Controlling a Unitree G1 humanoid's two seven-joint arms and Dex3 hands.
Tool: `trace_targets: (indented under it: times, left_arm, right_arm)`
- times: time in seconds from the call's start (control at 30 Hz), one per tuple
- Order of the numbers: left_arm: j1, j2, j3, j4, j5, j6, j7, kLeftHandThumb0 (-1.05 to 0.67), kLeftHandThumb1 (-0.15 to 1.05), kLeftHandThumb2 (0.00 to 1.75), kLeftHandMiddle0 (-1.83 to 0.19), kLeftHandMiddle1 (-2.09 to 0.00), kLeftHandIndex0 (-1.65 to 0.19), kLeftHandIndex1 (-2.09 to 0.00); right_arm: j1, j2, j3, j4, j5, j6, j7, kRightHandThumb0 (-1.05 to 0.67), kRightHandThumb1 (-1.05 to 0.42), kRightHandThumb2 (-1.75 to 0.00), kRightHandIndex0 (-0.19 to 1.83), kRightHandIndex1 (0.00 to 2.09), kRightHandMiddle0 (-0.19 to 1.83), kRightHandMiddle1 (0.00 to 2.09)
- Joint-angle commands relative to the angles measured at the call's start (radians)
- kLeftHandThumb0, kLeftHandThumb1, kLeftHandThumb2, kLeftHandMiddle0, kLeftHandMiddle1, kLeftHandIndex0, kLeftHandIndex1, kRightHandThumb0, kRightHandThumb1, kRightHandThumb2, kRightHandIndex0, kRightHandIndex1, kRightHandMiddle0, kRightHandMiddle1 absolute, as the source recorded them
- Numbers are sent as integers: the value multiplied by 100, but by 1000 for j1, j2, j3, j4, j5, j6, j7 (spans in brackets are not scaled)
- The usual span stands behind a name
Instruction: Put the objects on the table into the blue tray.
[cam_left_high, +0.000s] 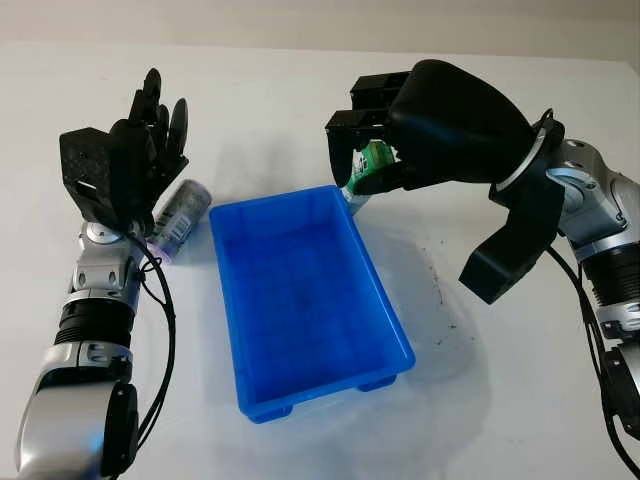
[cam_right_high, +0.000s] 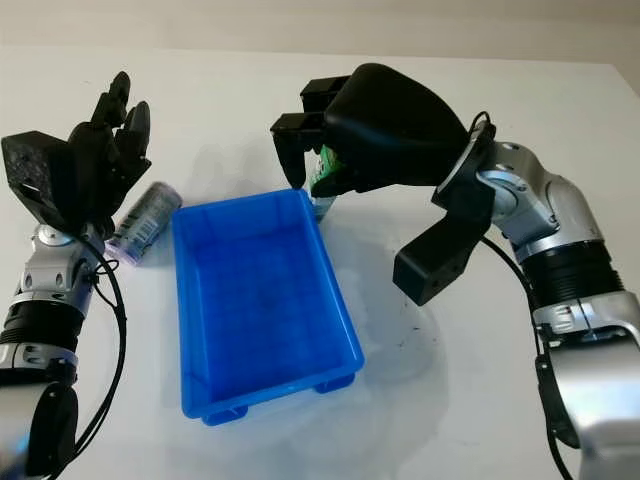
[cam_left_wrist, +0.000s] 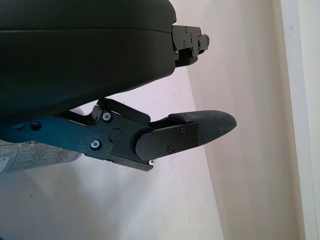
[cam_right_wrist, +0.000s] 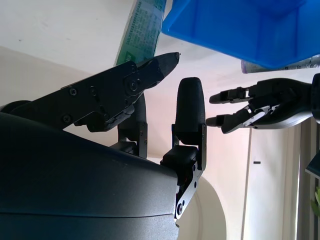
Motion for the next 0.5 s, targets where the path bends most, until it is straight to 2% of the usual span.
trace_targets:
  times: [0.0,0.23,0.47]
  left_arm:
    - [-28,8,-1,6,-1,-8,0,-62,105,60,7,-6,7,-6]
    - [-25,9,-1,10,5,-17,4,-63,105,59,6,-6,7,-6]
    - [-26,9,2,22,4,-24,1,-63,105,59,7,-5,7,-5]
  right_arm:
    - [-23,-8,-8,-5,-13,-6,-21,-22,-87,-6,54,140,50,140]
    - [-63,-15,-13,22,-76,5,-99,-25,-88,-6,52,141,47,142]
    - [-147,-29,-20,70,-164,35,-264,-26,-87,-6,52,140,50,140]
